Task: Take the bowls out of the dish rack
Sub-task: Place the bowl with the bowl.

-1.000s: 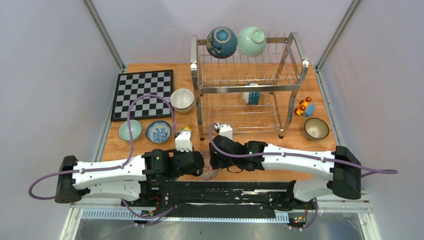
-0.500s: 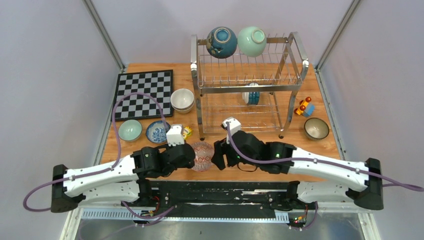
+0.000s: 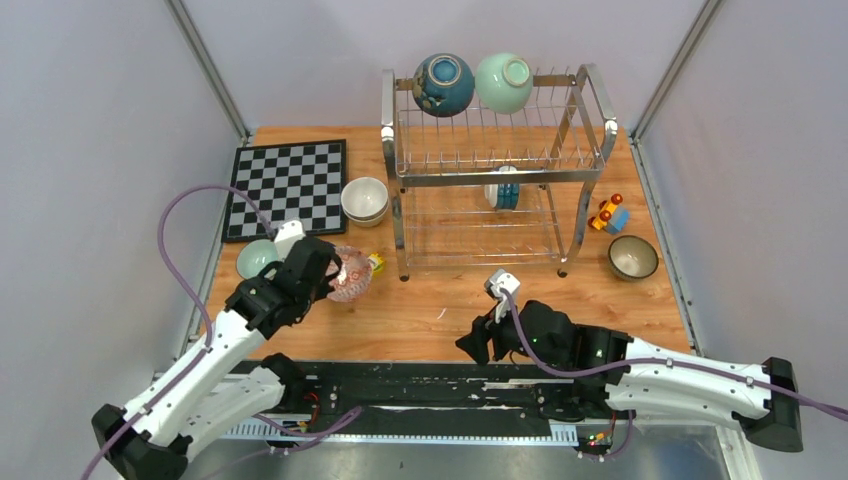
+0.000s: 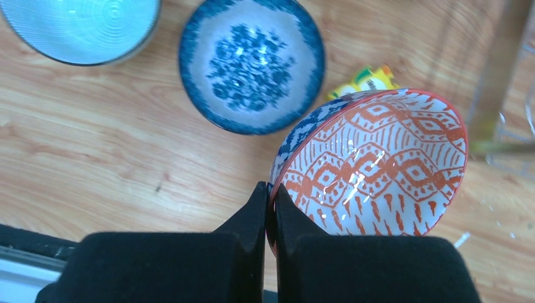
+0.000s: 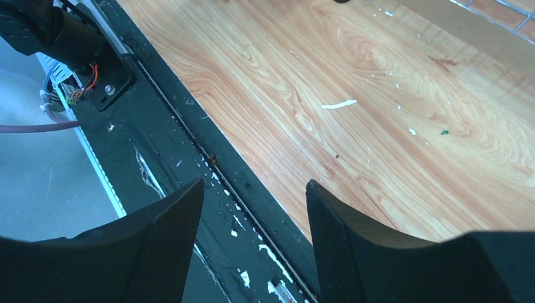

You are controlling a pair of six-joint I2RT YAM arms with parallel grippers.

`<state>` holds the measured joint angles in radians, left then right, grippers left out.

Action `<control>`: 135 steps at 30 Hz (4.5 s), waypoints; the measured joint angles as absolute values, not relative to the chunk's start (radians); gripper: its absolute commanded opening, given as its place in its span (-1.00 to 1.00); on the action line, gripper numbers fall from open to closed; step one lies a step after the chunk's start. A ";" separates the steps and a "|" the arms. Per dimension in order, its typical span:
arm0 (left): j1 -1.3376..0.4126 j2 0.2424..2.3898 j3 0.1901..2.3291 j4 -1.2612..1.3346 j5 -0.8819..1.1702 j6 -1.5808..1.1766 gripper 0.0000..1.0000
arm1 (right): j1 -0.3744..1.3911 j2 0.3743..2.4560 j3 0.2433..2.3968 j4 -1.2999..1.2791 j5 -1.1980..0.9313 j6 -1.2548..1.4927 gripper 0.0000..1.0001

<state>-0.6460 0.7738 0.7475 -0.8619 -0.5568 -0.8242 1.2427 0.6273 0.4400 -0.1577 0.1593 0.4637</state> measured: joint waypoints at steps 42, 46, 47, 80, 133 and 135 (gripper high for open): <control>0.018 1.124 0.709 -0.550 -0.179 -0.746 -1.00 | 1.243 0.548 0.378 -0.091 0.122 0.397 0.22; 0.040 1.131 0.689 -0.533 -0.179 -0.743 -1.00 | 1.243 0.545 0.376 -0.094 0.123 0.400 0.22; 0.041 1.132 0.683 -0.531 -0.177 -0.743 -1.00 | 1.243 0.545 0.376 -0.094 0.124 0.401 0.22; 0.056 1.116 0.641 -0.471 -0.112 -0.723 -0.39 | 1.243 0.559 0.376 -0.096 0.123 0.412 0.21; 0.056 1.036 0.675 -0.575 -0.176 -0.656 -0.58 | 1.243 0.564 0.368 -0.095 0.123 0.412 0.21; 0.056 1.013 0.678 -0.585 -0.163 -0.653 -0.55 | 1.243 0.569 0.368 -0.095 0.123 0.412 0.21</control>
